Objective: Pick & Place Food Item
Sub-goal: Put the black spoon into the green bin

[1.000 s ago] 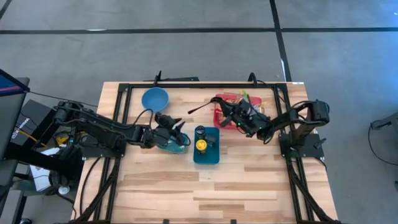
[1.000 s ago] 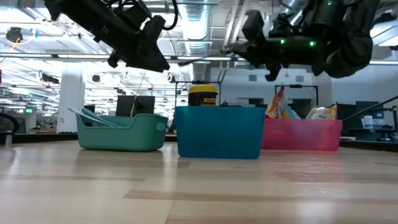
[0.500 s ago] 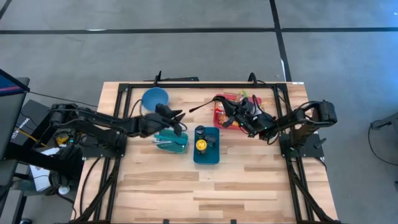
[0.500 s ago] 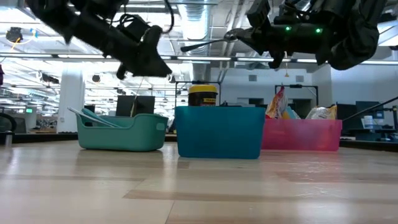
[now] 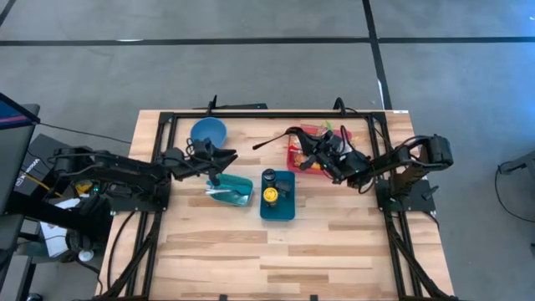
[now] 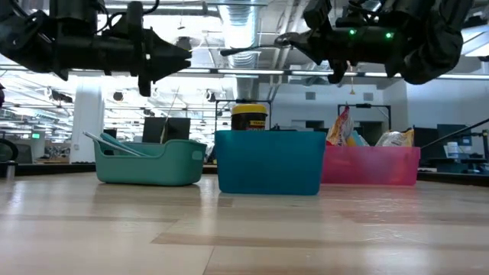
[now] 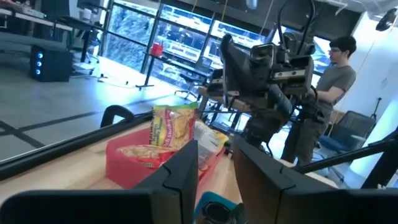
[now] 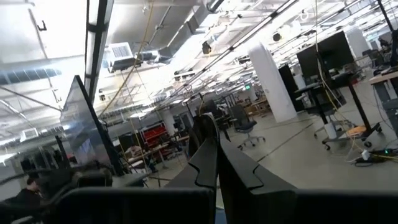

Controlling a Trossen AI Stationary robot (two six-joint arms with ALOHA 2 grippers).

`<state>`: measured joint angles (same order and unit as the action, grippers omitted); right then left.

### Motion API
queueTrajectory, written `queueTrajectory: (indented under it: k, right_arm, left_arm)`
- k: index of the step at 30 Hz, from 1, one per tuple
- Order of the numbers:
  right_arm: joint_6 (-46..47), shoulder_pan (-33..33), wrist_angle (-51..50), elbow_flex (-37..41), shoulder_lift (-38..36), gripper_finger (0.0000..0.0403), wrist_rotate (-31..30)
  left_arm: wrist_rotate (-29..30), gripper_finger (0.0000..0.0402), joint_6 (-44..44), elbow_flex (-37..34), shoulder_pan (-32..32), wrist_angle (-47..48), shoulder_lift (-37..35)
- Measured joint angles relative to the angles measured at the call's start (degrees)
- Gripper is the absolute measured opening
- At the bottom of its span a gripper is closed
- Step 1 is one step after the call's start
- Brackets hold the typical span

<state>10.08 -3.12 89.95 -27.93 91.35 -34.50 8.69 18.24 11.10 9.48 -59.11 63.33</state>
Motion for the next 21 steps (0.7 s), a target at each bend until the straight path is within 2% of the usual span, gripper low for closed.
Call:
queueTrajectory:
  k: [11, 16, 21]
  right_arm:
    - [0.3, 0.0, -2.3, -5.5, 1.9, 0.0, 2.3]
    - [3.3, 0.0, -5.1, -7.2, 1.8, 0.0, 2.8]
    - [3.5, 0.1, -6.7, -8.5, 1.7, 0.0, 3.1]
  left_arm:
    - [-0.3, 0.0097, 0.3, 0.0, -0.2, -2.5, 0.1]
    - [-3.6, 0.0097, 1.2, 0.0, -0.2, -6.2, 0.1]
    - [-3.7, 0.0097, 1.9, 0.1, -0.2, -7.0, 0.1]
